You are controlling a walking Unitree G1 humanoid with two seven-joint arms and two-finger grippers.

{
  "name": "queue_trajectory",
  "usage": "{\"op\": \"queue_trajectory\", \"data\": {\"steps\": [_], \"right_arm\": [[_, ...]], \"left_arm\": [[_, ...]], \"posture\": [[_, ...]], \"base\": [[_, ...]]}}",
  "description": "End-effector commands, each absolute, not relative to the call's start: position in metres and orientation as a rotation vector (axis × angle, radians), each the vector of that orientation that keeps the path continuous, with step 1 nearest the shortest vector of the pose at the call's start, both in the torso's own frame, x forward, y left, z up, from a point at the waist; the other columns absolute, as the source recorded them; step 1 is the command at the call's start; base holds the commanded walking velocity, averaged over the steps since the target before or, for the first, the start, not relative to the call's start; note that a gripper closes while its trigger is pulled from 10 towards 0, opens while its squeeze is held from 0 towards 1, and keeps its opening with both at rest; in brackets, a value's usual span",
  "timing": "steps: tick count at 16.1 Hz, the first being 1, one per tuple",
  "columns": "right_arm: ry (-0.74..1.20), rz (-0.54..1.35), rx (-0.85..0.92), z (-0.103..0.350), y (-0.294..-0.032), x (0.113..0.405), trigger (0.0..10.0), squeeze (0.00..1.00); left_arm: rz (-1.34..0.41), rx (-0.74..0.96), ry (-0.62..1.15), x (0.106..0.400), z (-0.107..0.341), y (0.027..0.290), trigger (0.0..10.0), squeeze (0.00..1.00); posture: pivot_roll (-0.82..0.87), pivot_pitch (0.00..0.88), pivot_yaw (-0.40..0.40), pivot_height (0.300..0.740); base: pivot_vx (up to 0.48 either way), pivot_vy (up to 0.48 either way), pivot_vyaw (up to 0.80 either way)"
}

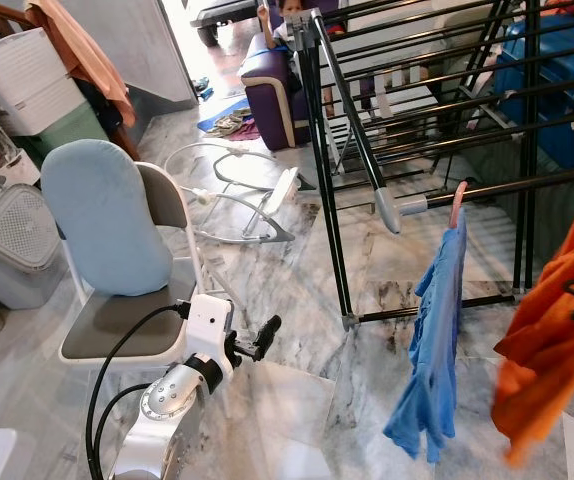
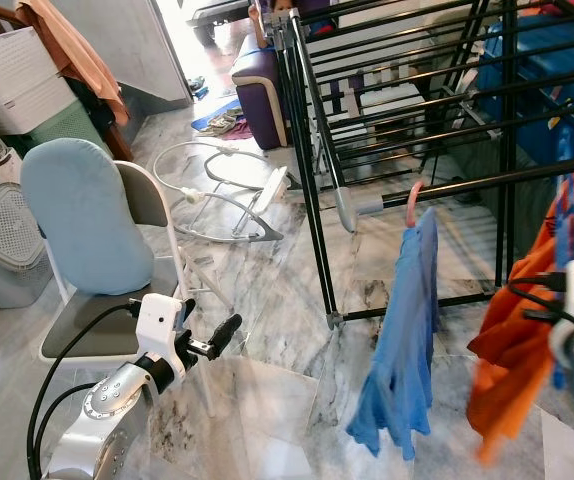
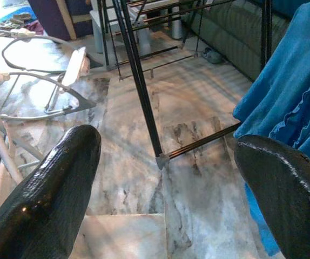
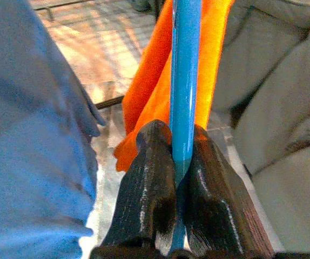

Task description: Hang hanger

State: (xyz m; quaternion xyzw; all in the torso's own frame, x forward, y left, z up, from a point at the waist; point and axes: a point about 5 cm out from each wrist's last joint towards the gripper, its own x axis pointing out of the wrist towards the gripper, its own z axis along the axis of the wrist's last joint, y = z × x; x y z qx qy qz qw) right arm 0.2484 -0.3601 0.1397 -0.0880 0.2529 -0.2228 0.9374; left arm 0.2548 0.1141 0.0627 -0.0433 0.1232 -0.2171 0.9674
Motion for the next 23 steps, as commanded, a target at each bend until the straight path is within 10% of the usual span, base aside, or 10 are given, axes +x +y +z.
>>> {"op": "queue_trajectory", "data": {"steps": [1, 13, 23], "right_arm": [[0.493, -0.473, -0.2, 0.156, -0.365, 0.243, 10.0, 0.0], [0.534, -0.665, -0.199, 0.164, -0.408, 0.204, 10.0, 0.0], [0.536, -0.276, -0.059, 0.129, -0.33, 0.267, 10.0, 0.0]], "left_arm": [[-0.438, -0.07, 0.255, 0.257, 0.061, 0.12, 10.0, 0.0], [-0.475, -0.063, 0.258, 0.264, 0.06, 0.116, 10.0, 0.0], [-0.39, -0.042, 0.256, 0.259, 0.058, 0.126, 10.0, 0.0]], "posture": [[-0.28, 0.0, 0.203, 0.74], [-0.3, 0.0, 0.229, 0.74], [-0.22, 0.0, 0.19, 0.74]], "base": [[0.0, 0.0, 0.0], [0.0, 0.0, 0.0], [0.0, 0.0, 0.0]]}}
